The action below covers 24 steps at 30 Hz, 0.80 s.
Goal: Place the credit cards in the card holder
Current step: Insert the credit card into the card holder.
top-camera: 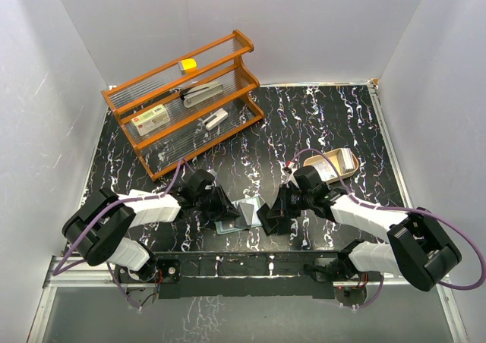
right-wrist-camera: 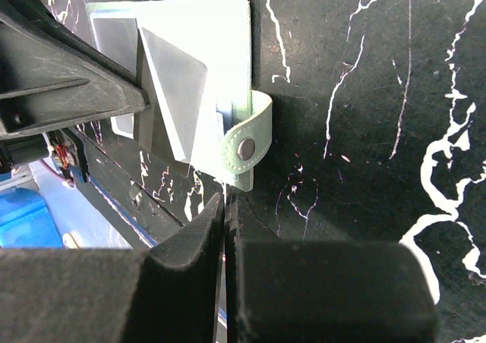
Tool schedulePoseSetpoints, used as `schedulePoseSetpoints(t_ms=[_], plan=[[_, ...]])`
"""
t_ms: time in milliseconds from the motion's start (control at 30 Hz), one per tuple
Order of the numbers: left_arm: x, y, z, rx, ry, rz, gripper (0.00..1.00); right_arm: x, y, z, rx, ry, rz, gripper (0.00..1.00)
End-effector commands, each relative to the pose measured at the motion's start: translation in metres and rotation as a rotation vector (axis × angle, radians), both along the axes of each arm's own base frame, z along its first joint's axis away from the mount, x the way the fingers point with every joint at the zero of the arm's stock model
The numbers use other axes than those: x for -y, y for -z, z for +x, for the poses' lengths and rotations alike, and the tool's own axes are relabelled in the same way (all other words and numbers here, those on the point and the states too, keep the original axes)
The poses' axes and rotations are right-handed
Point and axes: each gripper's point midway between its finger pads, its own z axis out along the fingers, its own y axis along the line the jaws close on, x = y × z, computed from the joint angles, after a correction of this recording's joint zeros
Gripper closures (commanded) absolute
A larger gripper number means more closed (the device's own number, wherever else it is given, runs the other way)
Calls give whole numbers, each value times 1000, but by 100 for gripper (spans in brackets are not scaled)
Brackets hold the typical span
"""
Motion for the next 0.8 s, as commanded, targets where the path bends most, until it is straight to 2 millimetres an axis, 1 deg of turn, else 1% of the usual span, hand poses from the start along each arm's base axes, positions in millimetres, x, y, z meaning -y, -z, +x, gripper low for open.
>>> schedulePoseSetpoints(t_ms=[0,100,200,233,367,467,500,600,767], plan=[[0,-1,-5,-9,10,-12,88,-1,-1,3,30,-1,2,100],[1,-1,-5,-8,9,-19,99,1,0,2,34,-4,-10,100],[-2,1,-6,-10,3,-10,100,4,0,3,38,-1,-33,100],[-4,1,-6,-9,-1,-9,100,5,-3,4,45,0,-39,100],[-11,2,-4,4,-40,-16,100,5,-25,14,100,16,-35,100],[-14,2,-2,18,-65,-25,100,3,-36,21,137,23,-28,100],[-13,-5,0,42,-69,-45,100,3,-37,23,147,23,-31,100],[-12,-10,3,66,-64,-58,100,2,-41,30,172,18,-44,100],[-15,-5,4,67,-79,-42,100,0,-50,49,242,14,-75,100]])
